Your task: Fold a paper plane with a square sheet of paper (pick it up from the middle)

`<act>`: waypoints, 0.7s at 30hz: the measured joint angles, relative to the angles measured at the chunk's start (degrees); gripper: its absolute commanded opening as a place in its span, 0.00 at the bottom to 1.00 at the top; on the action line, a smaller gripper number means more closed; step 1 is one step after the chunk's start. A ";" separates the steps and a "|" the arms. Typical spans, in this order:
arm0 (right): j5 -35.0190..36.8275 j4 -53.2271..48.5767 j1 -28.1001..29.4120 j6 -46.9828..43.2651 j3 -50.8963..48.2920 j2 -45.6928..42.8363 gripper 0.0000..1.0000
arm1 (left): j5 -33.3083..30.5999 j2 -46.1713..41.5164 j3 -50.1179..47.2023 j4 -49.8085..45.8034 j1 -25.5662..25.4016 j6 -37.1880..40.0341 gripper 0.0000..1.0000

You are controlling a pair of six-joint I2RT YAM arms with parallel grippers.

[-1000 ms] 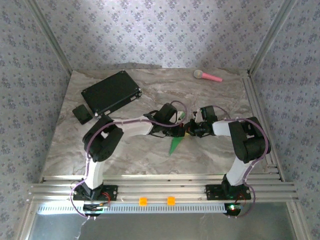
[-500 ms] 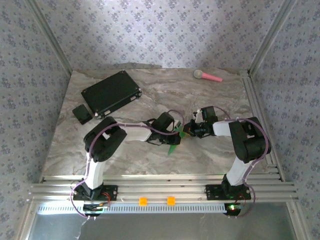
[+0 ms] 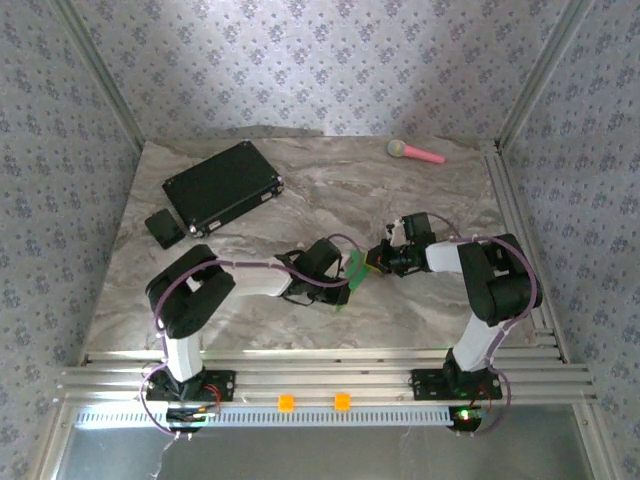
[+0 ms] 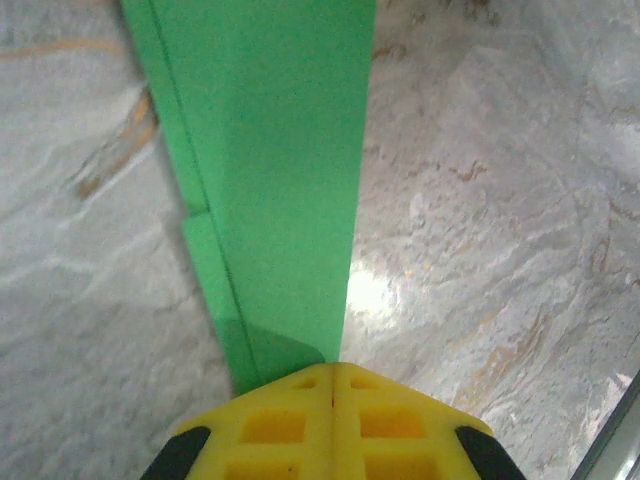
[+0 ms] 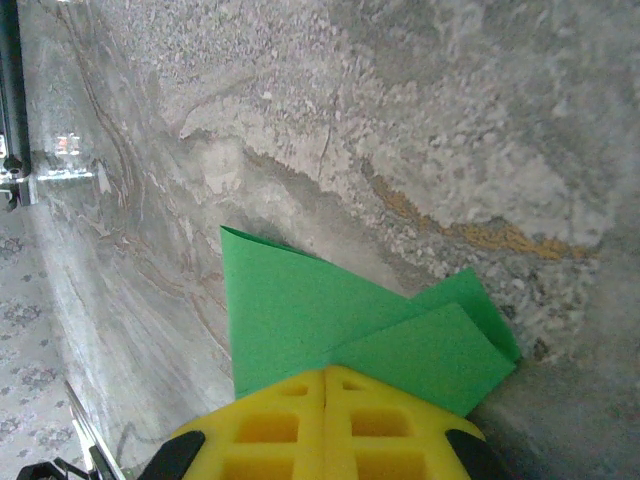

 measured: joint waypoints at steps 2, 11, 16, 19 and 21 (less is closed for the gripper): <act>0.00 0.00 0.00 0.00 0.00 0.00 0.00 | -0.48 -0.85 -0.68 -0.68 -0.22 0.09 0.01; -0.02 0.02 0.00 0.00 0.00 0.02 0.01 | -1.79 -4.17 -3.63 -3.06 -1.07 1.36 0.00; 0.02 0.07 0.00 0.00 0.00 0.02 0.01 | -2.75 -6.93 -5.55 -5.51 -1.60 1.44 0.00; 0.02 0.07 0.00 0.00 0.00 0.02 0.01 | -3.65 -8.94 -5.97 -8.09 -1.68 1.29 0.00; 0.02 0.07 0.00 0.02 0.00 0.02 0.01 | -4.00 -9.84 -5.70 -8.63 -1.38 1.25 0.00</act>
